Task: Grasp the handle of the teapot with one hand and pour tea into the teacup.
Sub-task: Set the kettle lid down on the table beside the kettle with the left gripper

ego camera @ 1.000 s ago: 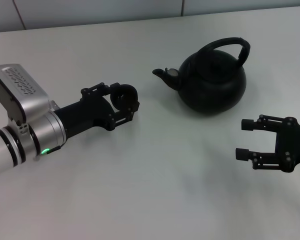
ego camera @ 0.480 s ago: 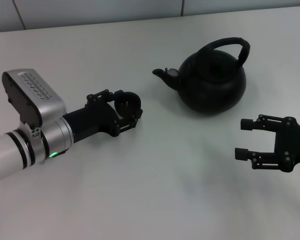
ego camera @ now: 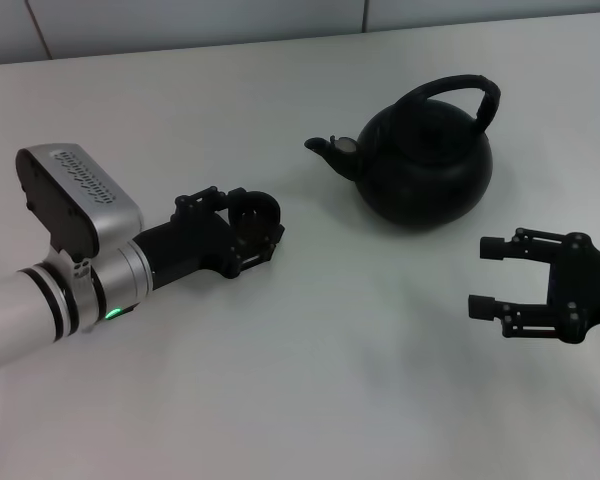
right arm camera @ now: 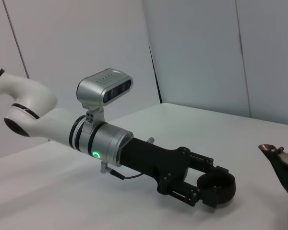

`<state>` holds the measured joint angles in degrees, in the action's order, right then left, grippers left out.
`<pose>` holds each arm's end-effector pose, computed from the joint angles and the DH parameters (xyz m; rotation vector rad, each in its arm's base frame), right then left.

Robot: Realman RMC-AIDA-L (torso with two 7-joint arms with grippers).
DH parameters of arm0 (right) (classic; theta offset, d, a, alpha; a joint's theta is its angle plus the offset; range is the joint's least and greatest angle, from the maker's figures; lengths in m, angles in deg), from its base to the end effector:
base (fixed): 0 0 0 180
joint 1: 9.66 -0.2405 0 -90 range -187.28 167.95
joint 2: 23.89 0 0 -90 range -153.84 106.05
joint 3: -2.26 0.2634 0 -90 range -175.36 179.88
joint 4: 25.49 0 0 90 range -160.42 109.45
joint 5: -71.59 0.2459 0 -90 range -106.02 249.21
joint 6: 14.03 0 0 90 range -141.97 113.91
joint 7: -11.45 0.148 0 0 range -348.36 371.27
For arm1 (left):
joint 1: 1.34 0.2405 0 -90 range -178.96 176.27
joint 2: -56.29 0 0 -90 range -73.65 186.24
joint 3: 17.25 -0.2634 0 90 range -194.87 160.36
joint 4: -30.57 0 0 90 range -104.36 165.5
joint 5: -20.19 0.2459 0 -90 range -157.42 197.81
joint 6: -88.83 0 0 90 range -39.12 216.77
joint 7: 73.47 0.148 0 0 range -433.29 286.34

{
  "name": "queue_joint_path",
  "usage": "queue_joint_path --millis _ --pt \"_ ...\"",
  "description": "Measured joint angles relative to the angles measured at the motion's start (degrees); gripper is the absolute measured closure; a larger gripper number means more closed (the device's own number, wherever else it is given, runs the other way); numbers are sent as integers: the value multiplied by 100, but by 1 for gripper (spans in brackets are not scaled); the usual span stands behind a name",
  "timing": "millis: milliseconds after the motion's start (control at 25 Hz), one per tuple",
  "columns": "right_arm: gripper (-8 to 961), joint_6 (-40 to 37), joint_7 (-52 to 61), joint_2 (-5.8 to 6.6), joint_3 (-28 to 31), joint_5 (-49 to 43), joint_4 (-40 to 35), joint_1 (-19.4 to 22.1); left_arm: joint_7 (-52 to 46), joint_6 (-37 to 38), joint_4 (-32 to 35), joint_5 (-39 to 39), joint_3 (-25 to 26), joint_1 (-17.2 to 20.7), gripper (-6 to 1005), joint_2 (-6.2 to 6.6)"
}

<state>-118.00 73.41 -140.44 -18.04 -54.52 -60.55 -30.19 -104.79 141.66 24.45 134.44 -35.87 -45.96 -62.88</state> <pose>0.3644 0.2717 0.0313 -2.6613 0.5473 0.7478 -0.2755 0.3774 -0.1473 -2.5381 -0.3805 -0.4714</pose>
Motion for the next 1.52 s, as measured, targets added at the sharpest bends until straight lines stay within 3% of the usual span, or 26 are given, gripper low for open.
queue_joint_path --millis 320,1000,1520 --pt "169 0 0 8 0 -1 0 -15 282 -208 -196 -7 231 -4 309 0" --pt "169 0 0 9 0 -1 0 -40 204 -250 -223 1 256 -13 190 0" --pt "168 14 0 9 0 -1 0 -39 201 229 -159 1 312 105 129 11"
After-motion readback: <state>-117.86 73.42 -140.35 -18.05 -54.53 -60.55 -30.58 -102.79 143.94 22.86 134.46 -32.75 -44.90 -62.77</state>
